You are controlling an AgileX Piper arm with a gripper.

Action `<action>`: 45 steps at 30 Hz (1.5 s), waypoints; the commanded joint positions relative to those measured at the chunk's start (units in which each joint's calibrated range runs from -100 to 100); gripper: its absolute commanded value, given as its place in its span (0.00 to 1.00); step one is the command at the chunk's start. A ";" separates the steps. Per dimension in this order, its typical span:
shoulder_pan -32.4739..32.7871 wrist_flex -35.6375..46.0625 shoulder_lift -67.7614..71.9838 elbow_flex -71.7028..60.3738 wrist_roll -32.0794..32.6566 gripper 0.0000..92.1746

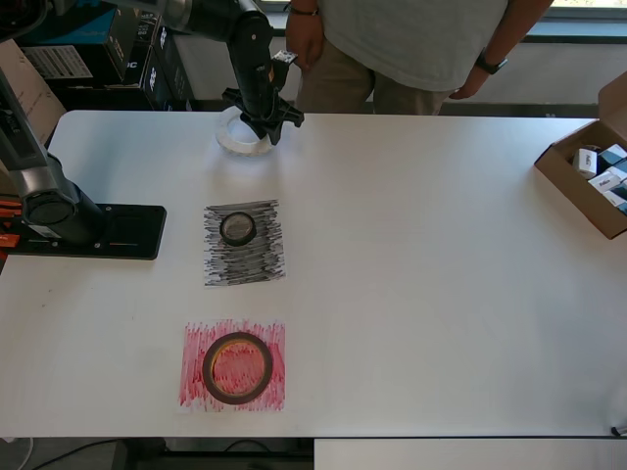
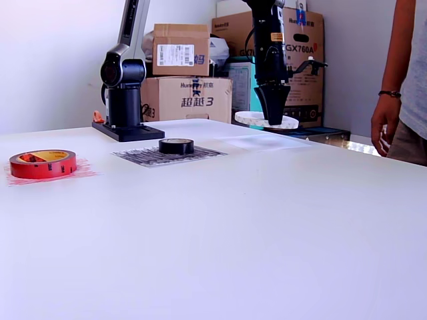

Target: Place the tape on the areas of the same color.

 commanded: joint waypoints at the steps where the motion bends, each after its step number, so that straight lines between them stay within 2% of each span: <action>1: 0.37 -0.12 -0.02 0.50 0.11 0.00; 6: 0.05 -2.41 -0.02 0.77 0.03 0.00; 33: -0.26 -2.41 2.97 1.14 0.03 0.01; 37: -0.34 -2.49 2.97 1.14 0.03 0.11; 42: -0.34 -2.49 2.97 1.14 0.19 0.33; 45: -0.34 -2.49 2.97 1.14 0.19 0.42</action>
